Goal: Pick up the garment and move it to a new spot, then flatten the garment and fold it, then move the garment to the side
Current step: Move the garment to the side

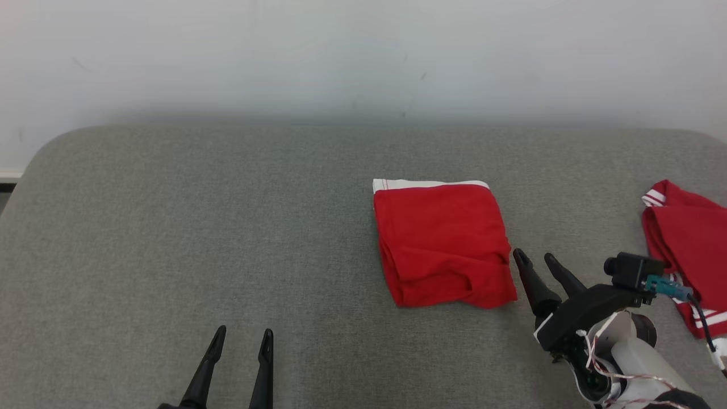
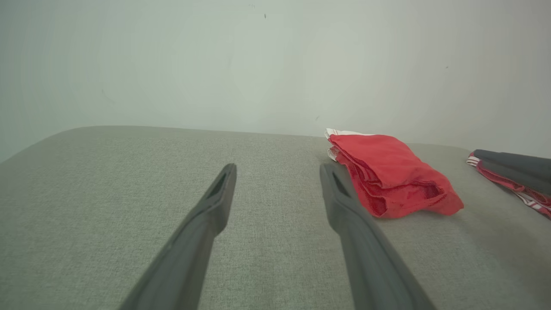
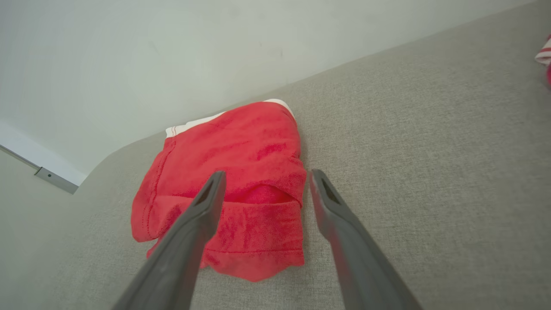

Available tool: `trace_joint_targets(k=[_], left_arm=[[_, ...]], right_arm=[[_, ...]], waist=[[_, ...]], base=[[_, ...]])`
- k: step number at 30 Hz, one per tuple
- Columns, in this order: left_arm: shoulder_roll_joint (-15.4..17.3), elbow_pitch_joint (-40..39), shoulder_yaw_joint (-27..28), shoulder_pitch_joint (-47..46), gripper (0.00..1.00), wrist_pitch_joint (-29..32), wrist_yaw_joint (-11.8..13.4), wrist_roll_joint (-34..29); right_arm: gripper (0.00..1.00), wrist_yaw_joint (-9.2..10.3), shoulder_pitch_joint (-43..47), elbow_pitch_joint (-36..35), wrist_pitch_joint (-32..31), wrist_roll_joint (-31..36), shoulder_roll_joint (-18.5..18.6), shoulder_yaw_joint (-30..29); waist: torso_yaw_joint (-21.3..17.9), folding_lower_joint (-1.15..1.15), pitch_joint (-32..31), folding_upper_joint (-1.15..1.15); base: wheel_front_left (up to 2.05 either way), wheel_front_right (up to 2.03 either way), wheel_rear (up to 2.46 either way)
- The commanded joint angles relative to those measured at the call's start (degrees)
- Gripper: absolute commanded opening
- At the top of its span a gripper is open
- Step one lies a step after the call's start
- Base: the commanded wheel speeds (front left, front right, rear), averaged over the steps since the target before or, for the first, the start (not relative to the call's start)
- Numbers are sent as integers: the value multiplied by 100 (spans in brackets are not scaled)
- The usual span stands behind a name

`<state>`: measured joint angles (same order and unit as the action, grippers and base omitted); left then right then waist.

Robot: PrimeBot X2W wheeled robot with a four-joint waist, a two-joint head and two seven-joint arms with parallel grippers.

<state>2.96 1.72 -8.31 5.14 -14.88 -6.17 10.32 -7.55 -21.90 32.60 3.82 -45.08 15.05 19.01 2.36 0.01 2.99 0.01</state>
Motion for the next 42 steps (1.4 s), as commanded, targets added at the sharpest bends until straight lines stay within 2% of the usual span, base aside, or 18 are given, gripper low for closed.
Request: trace_joint_targets(k=[1, 6, 9, 21, 23, 31, 42], left_arm=[[-8, 46, -27, -111, 100, -33, -33, 0], [-9, 130, -105, -253, 100, -33, -86, 27], [18, 135, -159, -327, 100, -33, -119, 37], [204, 62, -373, -516, 100, -33, -134, 100], [243, 65, -403, -556, 100, -33, -128, 167], [283, 28, -316, -476, 100, -33, -129, 157], [450, -233, -237, -474, 100, -32, -130, 67]], right_arm=[[100, 16, -230, 112, -144, -314, 104, 129], [100, 16, -604, 435, -660, -1103, 381, 381], [100, 16, -779, 631, -901, -1360, 504, 530], [100, 16, -1282, 1220, -954, -1765, 628, 918], [0, 16, -1361, 1300, -954, -1810, 636, 1064], [0, 16, -1434, 1107, -633, -1702, 901, 1548], [0, 16, -1681, 618, -305, -1434, 1455, 2163]], waist=[[306, -1, 293, -1], [496, -1, 425, -1], [570, -1, 466, -1], [740, -1, 693, -1], [743, -1, 732, -1], [477, -1, 706, -1], [-582, -1, 893, -1]], base=[[0, 0, 0], [0, 0, 0], [0, 0, 0], [0, 0, 0], [0, 0, 0], [0, 0, 0], [0, 0, 0]])
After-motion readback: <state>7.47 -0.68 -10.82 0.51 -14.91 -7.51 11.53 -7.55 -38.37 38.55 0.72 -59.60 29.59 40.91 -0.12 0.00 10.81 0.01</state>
